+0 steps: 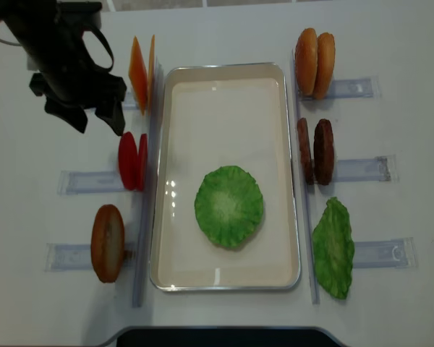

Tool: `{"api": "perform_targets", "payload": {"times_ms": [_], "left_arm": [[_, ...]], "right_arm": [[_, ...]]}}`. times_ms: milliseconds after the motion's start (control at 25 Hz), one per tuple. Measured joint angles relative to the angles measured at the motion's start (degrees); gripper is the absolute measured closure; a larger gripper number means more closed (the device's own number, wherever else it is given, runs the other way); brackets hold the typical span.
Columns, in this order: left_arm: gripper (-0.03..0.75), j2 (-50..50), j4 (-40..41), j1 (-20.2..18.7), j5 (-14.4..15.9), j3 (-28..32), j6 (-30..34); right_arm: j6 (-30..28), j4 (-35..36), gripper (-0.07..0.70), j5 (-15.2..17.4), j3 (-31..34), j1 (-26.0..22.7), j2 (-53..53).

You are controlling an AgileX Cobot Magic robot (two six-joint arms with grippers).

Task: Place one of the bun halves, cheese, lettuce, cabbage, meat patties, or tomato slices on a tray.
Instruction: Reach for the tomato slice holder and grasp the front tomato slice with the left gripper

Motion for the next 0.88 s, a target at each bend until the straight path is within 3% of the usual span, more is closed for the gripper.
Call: {"api": "perform_targets", "payload": {"times_ms": [880], "left_arm": [[0.123, 2.58, -0.01, -11.33, -0.98, -0.66, -8.69]], "right_arm": [[0.0, 0.0, 0.055, 0.0, 0.0, 0.0, 0.0]]}}
